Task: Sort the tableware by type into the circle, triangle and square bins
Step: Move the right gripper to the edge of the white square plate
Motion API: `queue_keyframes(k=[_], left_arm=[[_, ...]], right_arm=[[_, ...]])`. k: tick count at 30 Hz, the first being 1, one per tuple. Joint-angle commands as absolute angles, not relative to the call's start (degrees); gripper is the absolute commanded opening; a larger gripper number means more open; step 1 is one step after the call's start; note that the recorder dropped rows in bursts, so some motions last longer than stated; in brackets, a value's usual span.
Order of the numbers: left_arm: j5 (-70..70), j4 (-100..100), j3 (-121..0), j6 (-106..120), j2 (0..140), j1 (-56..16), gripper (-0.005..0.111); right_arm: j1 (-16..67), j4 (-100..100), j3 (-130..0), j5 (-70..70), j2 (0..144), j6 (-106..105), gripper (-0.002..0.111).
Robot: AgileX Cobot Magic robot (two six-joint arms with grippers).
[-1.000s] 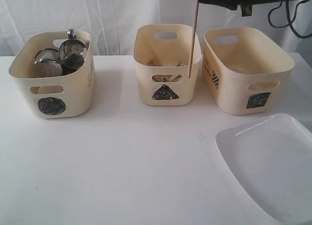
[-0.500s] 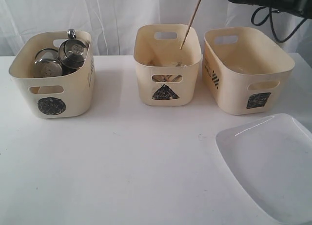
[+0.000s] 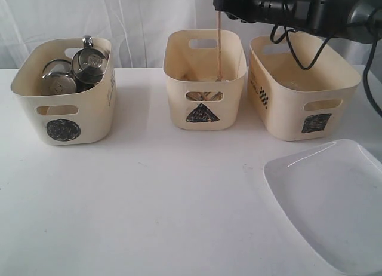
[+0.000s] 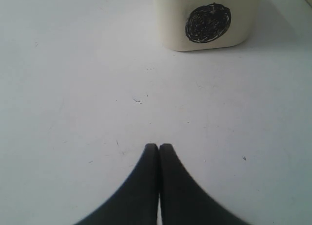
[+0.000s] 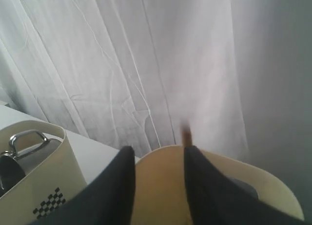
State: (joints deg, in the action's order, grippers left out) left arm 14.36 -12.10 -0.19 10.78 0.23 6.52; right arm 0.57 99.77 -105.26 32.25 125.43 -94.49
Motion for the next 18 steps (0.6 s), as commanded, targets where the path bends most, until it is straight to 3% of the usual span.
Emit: queue_keyframes(k=[1, 5, 7, 12, 18], left_arm=[[14.5, -12.6, 0.0, 10.4, 0.0, 6.7, 0.000], [14.5, -12.6, 0.0, 10.4, 0.0, 6.7, 0.000], [14.5, -12.6, 0.0, 10.4, 0.0, 6.7, 0.000], [14.5, -12.6, 0.0, 10.4, 0.0, 6.7, 0.000], [14.5, -12.6, 0.0, 10.4, 0.0, 6.7, 0.000]], right_arm=[[0.2, 99.9, -105.5, 33.2, 124.1, -91.7, 0.039], [-1.3, 92.6, -105.5, 33.1, 120.1, -81.9, 0.039], [-2.8, 85.6, -105.5, 33.2, 117.0, -73.5, 0.034], [-8.5, 61.6, -105.5, 39.3, 108.6, -49.4, 0.000], [-19.3, 51.8, -104.9, 61.0, 103.5, -24.7, 0.000]])
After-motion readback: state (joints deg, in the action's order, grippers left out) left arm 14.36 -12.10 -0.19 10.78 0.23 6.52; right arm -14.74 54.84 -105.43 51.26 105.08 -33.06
